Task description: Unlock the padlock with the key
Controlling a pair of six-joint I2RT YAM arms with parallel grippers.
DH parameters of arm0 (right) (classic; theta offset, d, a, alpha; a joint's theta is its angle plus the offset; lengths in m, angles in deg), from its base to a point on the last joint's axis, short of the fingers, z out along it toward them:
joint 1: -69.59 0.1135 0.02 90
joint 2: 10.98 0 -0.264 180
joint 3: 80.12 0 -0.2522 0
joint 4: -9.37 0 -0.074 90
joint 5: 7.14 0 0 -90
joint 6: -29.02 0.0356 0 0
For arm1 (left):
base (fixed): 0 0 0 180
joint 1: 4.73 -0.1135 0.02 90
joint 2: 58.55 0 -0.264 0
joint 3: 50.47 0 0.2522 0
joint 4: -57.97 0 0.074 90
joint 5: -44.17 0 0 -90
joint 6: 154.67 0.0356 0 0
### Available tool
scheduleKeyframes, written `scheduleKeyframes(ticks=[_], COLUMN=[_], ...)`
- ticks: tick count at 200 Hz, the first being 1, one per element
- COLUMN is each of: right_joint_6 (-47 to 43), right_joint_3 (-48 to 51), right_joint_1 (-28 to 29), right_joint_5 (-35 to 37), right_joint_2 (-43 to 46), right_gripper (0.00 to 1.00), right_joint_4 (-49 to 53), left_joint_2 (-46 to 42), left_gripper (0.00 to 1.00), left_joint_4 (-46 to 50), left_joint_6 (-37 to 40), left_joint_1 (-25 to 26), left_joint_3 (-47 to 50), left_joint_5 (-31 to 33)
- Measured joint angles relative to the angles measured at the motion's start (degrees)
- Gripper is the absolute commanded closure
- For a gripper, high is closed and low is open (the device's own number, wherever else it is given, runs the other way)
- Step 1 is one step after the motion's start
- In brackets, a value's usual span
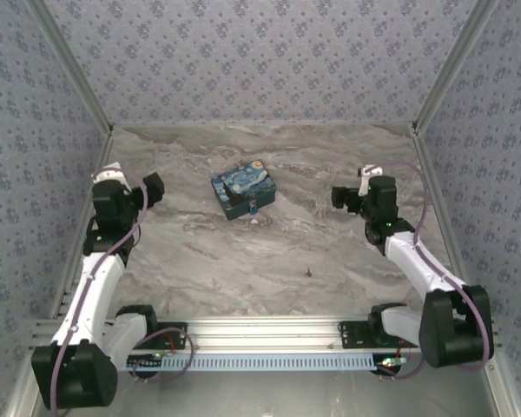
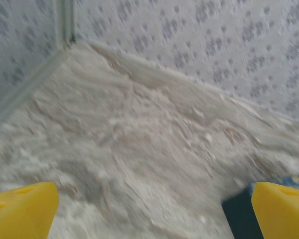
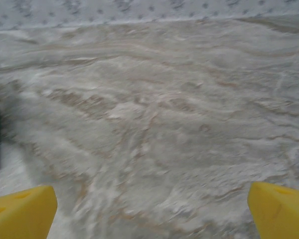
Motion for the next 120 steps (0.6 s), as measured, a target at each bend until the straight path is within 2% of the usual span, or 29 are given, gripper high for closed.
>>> scheduleKeyframes(ticks=[13, 26, 56, 87, 120], right_joint_6=[2.0, 4.9, 12.5, 22.1, 35.4], right_joint_3=[-0.9, -1.6, -2.6, -2.6, 0.5], right_joint_1=[2.6, 4.9, 8.3, 11.2, 13.4], right_joint_5=[0.1, -0.2, -3.4, -8.9, -14.4], right_joint_2=[2.3, 4.4, 7.0, 7.0, 7.1], right_gripper=[0.01, 0.06, 0.15, 0.23, 0.31], right_joint_4=[4.8, 9.6, 19.4, 28.3, 31.6], left_joint_2=[-1.0, -2.3, -4.2, -3.6, 0.4], left_gripper=[0.01, 0.01, 0.02, 0.03, 0.03], left_joint_4=[1.7, 2.5, 2.0, -0.8, -4.0], left_joint_6=[-2.3, -5.1, -11.5, -17.4, -20.3], left_joint_1=[0.2, 1.2, 8.0, 16.9, 24.8], left_joint_3=[0.9, 2.8, 8.0, 12.2, 12.5], left_joint_5=[-3.6, -6.9, -11.8, -12.9, -11.6])
